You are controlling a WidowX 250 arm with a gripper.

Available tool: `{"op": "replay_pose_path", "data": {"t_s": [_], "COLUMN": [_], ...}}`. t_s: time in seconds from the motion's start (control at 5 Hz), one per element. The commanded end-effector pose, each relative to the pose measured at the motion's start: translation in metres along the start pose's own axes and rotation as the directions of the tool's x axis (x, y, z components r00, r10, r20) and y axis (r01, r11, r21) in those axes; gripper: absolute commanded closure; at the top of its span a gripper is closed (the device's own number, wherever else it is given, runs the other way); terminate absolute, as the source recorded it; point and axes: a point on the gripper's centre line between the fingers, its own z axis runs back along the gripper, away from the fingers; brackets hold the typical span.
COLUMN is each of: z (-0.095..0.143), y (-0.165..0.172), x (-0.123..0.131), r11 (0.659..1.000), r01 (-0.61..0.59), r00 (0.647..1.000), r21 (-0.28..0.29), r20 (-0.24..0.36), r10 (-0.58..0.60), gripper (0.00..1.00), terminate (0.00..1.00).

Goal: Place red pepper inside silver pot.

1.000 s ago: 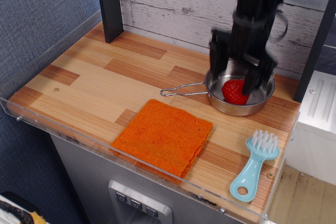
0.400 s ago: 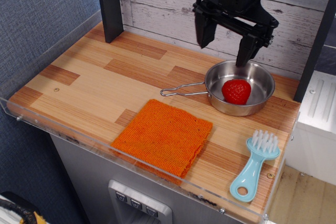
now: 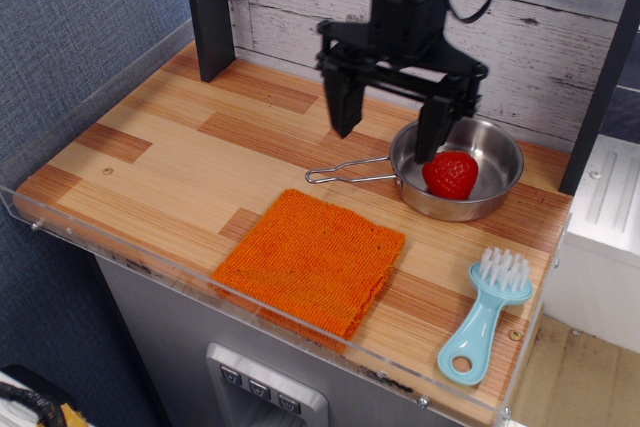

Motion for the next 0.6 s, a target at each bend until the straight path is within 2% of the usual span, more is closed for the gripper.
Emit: {"op": "replay_pose_path", "data": {"t_s": [0.0,0.2,0.4], "z": [0.014,0.014,0.014], "y": [0.0014,0.0014,0.0014], "x": [-0.0031,-0.0031,-0.0031], "r11": [1.0,1.0,1.0], "r01": [-0.031,-0.031,-0.031], "r00": [0.998,0.998,0.998], "r21": [-0.008,-0.008,-0.008], "r20": [0.055,0.055,0.055], "r10": [0.031,0.031,0.031], "gripper": [0.0,0.0,0.0], "terminate": [0.0,0.0,1.0]}}
